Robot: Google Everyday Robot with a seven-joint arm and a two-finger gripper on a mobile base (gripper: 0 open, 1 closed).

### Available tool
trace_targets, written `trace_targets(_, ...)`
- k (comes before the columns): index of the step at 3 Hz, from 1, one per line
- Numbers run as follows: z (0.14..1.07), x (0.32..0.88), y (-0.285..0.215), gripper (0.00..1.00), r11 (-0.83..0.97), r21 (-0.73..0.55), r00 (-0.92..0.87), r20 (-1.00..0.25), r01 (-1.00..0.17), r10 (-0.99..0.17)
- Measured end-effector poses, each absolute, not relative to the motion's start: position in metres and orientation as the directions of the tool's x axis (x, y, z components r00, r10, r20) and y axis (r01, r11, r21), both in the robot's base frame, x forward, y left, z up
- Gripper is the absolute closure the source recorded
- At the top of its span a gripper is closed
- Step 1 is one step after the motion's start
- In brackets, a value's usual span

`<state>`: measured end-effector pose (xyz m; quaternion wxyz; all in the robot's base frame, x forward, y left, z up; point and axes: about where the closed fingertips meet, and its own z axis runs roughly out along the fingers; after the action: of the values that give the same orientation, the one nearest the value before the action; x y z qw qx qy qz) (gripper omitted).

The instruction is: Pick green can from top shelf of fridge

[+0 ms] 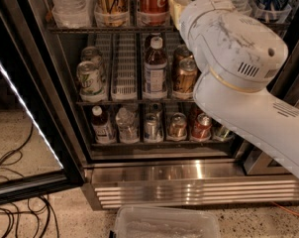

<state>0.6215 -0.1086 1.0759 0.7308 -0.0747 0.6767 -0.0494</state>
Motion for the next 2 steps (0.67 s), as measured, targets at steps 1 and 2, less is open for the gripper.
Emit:
trace_targets(1, 1.0713, 0.6302, -0.1077, 0.38, 0.984, -0.172, 0.066, -0.983, -0.039, -0.169)
trace_targets(2, 1.0701, 0.6370, -0.1066, 0.37, 0.985, -0.169, 0.063, -0.984, -0.047, -0.166)
